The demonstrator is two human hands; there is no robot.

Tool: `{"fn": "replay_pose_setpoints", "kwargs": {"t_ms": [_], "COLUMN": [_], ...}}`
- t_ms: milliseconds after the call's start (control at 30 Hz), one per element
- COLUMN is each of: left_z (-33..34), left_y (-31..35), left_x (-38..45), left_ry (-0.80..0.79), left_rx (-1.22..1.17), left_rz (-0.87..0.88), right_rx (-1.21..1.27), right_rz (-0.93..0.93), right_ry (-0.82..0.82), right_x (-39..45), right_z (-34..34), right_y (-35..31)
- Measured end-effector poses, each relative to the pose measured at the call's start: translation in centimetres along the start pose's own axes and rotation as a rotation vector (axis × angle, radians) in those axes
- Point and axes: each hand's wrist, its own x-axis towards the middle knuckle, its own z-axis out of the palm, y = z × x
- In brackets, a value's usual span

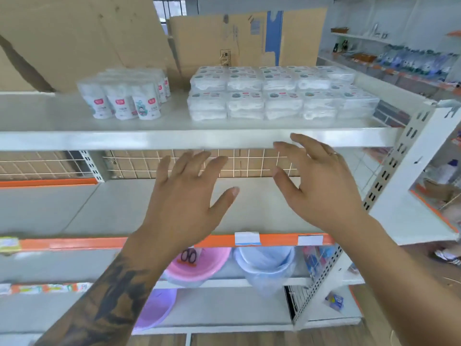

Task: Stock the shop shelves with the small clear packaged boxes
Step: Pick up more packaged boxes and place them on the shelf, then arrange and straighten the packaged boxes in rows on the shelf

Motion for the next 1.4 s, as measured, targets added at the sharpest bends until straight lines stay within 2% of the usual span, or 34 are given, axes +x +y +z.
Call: {"fn": "replay_pose_setpoints", "kwargs": {"t_ms": [133,400,667,833,1033,1200,1400], "left_z": [-0.1,-0.2,-3.5,-5.9,-9.4,-13.0,-16.1], "left_y": [-5.4,-16.2,-28.2,-36.1,-46.4,-56.5,-66.2], "left_x": [-8.1,-22.1,-31.6,-36.1,-37.7,-34.5,-30.0], "left_ry": [-0.074,-0.121,-0.088,-0.099,-0.087,-0.045,0.058], "left_rx": [-0.006,0.034,0.128,0.214,0.263,0.316,0.373], "left_rz": [-0.083,-0.295,-0.655,-0.815,-0.978,-0.984,-0.963], "right_rx": [0.022,0.207,0.327,0.406,0.447,0.525,0.554], "right_rz": [-0.043,-0.177,-0.483,-0.635,-0.8,-0.815,-0.797], "right_ry": [-0.045,-0.185,-0.267,-0.324,-0.336,-0.245,-0.139], "right_x": [-5.5,-12.3,-10.9,-9.1,-3.8,3.4,11.5], "right_z": [2.9,10.2,17.8,22.5,27.3,29.4,30.7], "right_y": [-7.1,-23.2,-39.6,-50.7,-63.3,-72.9,-81.2]}}
